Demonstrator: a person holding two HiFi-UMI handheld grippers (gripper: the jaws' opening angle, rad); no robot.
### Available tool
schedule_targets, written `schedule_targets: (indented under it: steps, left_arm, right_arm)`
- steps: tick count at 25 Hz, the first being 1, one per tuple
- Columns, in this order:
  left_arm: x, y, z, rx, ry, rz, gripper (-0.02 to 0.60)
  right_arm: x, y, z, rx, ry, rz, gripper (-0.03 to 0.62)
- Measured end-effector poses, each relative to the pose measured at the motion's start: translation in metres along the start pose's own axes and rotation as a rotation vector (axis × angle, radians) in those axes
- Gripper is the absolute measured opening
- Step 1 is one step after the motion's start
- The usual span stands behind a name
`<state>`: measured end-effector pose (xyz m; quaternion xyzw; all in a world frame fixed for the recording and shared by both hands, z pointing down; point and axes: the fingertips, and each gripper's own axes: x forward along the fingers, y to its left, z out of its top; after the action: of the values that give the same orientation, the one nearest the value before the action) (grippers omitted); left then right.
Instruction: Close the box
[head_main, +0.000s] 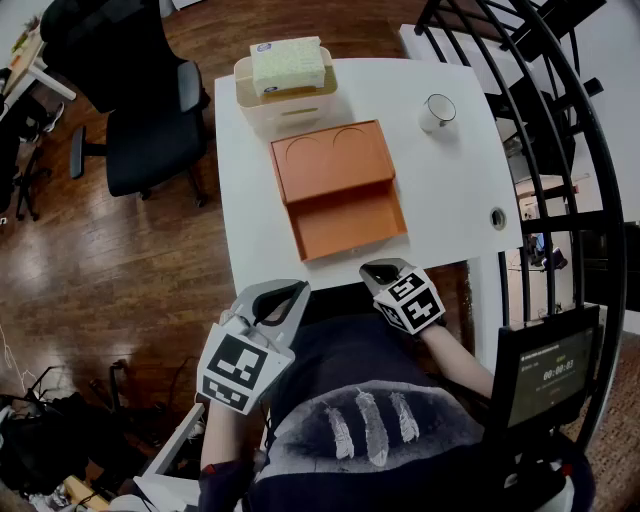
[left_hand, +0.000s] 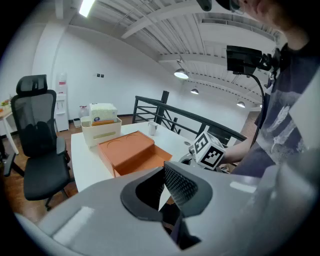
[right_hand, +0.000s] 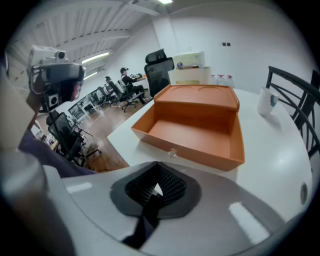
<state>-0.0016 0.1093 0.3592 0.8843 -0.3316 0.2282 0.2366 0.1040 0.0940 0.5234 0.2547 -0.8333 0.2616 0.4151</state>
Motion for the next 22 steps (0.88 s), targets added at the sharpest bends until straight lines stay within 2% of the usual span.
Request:
schedule_targets:
  steps: [5, 7, 12, 22]
  left_arm:
    - [0.007, -0.003, -0.003, 0.001, 0.010, -0.012, 0.003]
    - [0.008, -0.003, -0.004, 0.000, 0.016, -0.019, 0.003]
    - [0.011, 0.003, -0.006, -0.012, 0.025, -0.022, 0.003]
    - [0.019, 0.009, -0.005, -0.022, 0.041, -0.034, 0.003]
  right_arm:
    - [0.027, -0.006, -0.003, 0.229, 0.028, 0.036, 0.002]
    - [0.032, -0.007, -0.004, 0.277, 0.038, 0.033, 0.002]
    - [0.039, -0.014, 0.005, 0.283, 0.031, 0.014, 0.002]
    - [0.047, -0.015, 0.002, 0.317, 0.071, 0.033, 0.003]
